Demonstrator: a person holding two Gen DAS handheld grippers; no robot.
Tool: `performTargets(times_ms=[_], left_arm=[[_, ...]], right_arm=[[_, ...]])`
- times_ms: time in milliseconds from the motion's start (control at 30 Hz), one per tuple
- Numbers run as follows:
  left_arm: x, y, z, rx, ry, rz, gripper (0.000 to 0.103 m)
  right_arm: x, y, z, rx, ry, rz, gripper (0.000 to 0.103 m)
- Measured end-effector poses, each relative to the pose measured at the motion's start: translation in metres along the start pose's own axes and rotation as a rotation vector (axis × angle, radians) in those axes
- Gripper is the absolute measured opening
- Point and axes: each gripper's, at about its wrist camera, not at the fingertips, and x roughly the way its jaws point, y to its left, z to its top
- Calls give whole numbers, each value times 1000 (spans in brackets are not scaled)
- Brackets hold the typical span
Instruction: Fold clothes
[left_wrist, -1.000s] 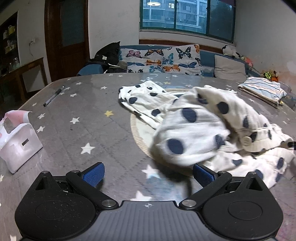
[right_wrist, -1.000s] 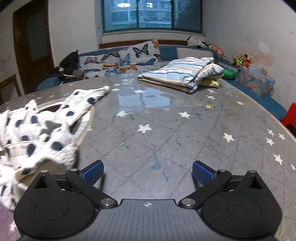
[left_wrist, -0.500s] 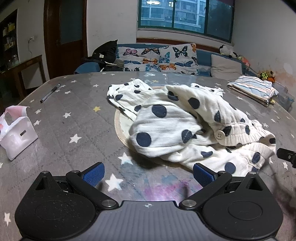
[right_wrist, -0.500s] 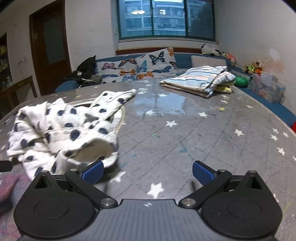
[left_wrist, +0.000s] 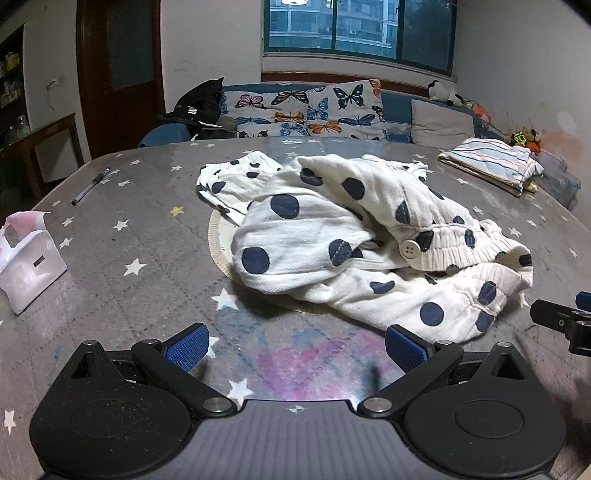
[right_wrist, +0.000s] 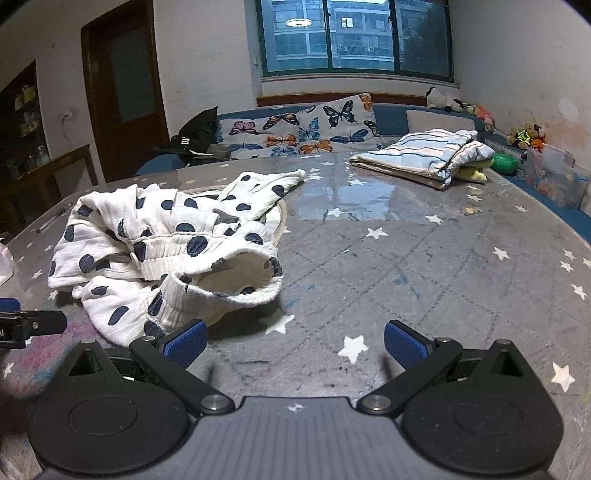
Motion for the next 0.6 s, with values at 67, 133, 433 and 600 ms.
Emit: performTargets(times_ms=[67, 133, 433, 600], left_arm=[[-1, -2, 0, 4, 0, -3, 103], [-3, -3, 0, 9, -1, -6, 103], [-6, -10, -1, 25, 1, -19, 103], [-7, -12, -1, 31, -1, -23, 103]], right_arm=[[-1, 1, 0, 2, -1, 5, 103], [-1, 2, -1, 1, 0, 9, 103], [-5, 9, -1, -13, -7, 23, 103], [-5, 12, -1, -17, -8, 30, 103]])
